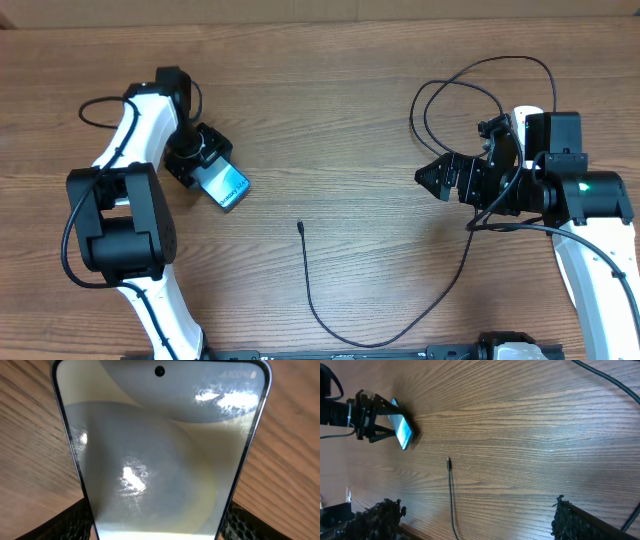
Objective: Plug charger to phone and switch on socket
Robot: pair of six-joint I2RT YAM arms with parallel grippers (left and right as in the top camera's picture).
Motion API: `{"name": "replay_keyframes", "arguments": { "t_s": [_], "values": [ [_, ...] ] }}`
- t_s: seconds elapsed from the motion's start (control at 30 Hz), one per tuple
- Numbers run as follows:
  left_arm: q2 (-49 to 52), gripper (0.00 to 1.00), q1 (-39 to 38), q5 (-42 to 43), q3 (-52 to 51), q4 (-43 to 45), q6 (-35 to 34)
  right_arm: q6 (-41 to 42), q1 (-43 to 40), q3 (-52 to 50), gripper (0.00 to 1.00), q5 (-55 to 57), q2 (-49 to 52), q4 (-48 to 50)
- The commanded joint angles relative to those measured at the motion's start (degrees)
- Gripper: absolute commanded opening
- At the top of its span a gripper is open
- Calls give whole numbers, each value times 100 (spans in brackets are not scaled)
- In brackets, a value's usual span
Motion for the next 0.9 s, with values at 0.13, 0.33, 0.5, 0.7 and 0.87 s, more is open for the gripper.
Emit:
{"name": "replay_keyframes", "arguments": {
  "t_s": [0.13, 0.33, 0.5, 0.7, 0.87],
  "values": [
    [28, 41, 0, 664, 846, -566, -55, 96, 31, 162, 100, -13, 7, 42],
    [28, 41, 0, 1471, 868, -647, -59, 175, 31, 162, 100, -15, 9, 101],
    [28, 41, 0, 2557, 868, -704, -59, 175, 31, 162, 100, -15, 9, 101],
    [26, 41, 0, 3523, 868, -852, -59, 205, 31, 162, 100, -15, 9, 103],
    [26, 40, 0, 4140, 868, -890, -79, 219, 31, 162, 100, -15, 9, 101]
  ]
}}
